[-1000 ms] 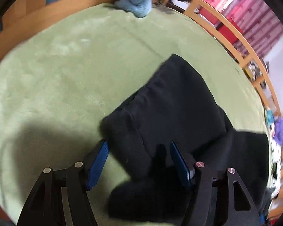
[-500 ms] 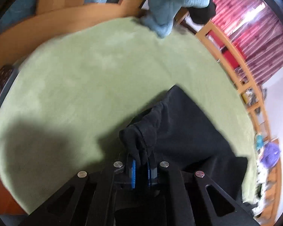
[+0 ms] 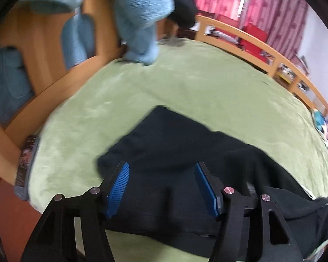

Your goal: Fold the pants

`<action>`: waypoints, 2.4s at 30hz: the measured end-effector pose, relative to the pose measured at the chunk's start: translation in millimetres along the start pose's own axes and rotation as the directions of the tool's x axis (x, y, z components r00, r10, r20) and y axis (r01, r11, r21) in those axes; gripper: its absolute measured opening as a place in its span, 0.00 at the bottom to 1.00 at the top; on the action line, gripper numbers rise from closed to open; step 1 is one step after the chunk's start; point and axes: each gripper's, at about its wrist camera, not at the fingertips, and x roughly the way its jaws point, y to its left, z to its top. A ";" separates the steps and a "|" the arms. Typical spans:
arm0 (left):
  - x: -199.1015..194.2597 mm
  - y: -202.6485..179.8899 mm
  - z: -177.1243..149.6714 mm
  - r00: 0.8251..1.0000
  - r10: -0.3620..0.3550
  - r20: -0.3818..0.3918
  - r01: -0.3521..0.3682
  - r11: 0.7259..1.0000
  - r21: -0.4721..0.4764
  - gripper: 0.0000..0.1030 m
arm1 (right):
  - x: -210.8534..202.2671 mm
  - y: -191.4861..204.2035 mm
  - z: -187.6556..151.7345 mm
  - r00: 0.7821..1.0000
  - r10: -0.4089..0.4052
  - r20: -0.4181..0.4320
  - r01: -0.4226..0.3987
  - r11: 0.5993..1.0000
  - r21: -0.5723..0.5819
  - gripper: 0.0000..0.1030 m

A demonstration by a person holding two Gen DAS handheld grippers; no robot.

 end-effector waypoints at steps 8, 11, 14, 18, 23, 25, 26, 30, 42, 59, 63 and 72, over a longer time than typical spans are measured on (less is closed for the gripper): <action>15.7 -62.0 -22.4 0.994 -0.059 -0.093 0.060 0.998 0.018 0.58 | 91.0 -113.0 20.5 0.987 -0.019 -0.161 0.051 0.978 0.203 0.75; 16.8 -65.0 -34.9 0.989 -0.060 -0.137 0.065 0.998 0.028 0.58 | 110.9 -115.2 5.6 0.981 -0.015 -0.194 0.053 0.980 0.191 0.71; 8.4 -58.5 -42.4 0.987 -0.067 -0.147 0.072 0.997 0.025 0.58 | 108.5 -111.4 0.6 0.984 -0.048 -0.171 0.079 0.981 0.177 0.71; -5.6 -45.5 -55.6 0.974 -0.155 -0.167 0.158 0.987 0.004 0.62 | 83.6 -102.5 6.8 0.986 -0.103 -0.133 0.130 0.967 0.217 0.70; 1.9 -47.9 -71.5 0.961 -0.195 -0.198 0.207 0.978 0.041 0.64 | 29.5 -67.2 16.0 0.989 -0.142 -0.030 0.145 0.971 0.191 0.70; 11.3 -55.2 -72.3 0.952 -0.234 -0.198 0.246 0.969 0.038 0.64 | 13.1 -52.6 15.6 0.989 -0.146 -0.018 0.146 0.968 0.205 0.70; 15.6 -59.0 -72.2 0.951 -0.241 -0.194 0.254 0.966 0.040 0.64 | 6.8 -46.0 13.8 0.990 -0.141 -0.021 0.142 0.965 0.218 0.70; 42.7 -77.3 -65.3 0.973 -0.159 -0.167 0.175 0.980 0.091 0.59 | -8.3 -20.8 8.7 0.983 -0.180 -0.017 0.181 0.973 0.142 0.70; 40.8 -25.2 74.9 0.990 -0.111 0.088 0.108 0.993 0.038 0.10 | -31.1 43.2 -23.8 0.974 -0.211 -0.081 0.213 0.977 0.017 0.70; -0.4 -39.6 60.3 0.979 -0.182 0.093 0.165 0.973 0.164 0.66 | 35.3 199.7 -48.2 0.956 0.171 -0.238 -0.197 0.976 -0.090 0.70; 10.2 -52.2 29.1 0.977 -0.215 0.016 0.207 0.958 0.200 0.67 | 45.0 218.6 -50.3 0.942 0.230 -0.246 -0.256 0.964 -0.078 0.70; 87.5 -86.7 -13.2 0.933 -0.272 -0.234 0.305 0.944 0.121 0.67 | 90.5 222.0 -35.9 0.944 0.193 -0.267 -0.225 0.970 -0.094 0.70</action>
